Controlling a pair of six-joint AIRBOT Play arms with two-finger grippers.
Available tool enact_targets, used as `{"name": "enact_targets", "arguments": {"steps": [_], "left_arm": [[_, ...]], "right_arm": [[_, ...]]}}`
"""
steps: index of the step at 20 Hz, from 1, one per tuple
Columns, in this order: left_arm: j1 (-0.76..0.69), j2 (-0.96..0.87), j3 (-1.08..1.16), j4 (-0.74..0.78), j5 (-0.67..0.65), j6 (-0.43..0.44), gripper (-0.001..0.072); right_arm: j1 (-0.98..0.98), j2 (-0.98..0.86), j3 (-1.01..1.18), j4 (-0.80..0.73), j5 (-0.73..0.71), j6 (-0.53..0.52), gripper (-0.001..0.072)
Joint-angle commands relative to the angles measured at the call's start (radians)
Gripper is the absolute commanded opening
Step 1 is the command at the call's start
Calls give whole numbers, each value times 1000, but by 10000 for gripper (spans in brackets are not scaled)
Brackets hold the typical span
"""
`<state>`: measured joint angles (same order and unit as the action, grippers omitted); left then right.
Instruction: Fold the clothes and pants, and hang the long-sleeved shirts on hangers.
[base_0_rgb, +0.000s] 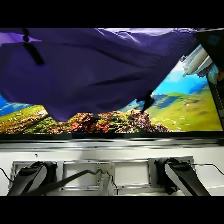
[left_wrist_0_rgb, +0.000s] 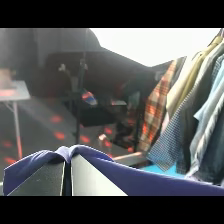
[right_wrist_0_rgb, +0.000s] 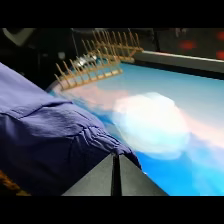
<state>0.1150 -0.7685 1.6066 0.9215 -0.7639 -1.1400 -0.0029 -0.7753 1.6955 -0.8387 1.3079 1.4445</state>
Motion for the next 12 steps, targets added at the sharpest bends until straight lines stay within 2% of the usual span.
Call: {"name": "enact_targets", "arguments": {"steps": [1, 4, 10, 12], "left_arm": [[-9, -20, 1, 21, -51, 3, 3], [-45, -138, 1, 21, -136, 3, 3], [-66, -433, 1, -18, -127, 3, 2], [-66, -485, 1, -51, -145, 4, 2]], "right_arm": [[0, 42, 4, -35, 39, 119, 19], [0, -19, 1, -113, 80, 131, 19], [0, -327, 1, -190, 93, 137, 18], [12, -412, 1, -186, 95, 98, 18]]}}
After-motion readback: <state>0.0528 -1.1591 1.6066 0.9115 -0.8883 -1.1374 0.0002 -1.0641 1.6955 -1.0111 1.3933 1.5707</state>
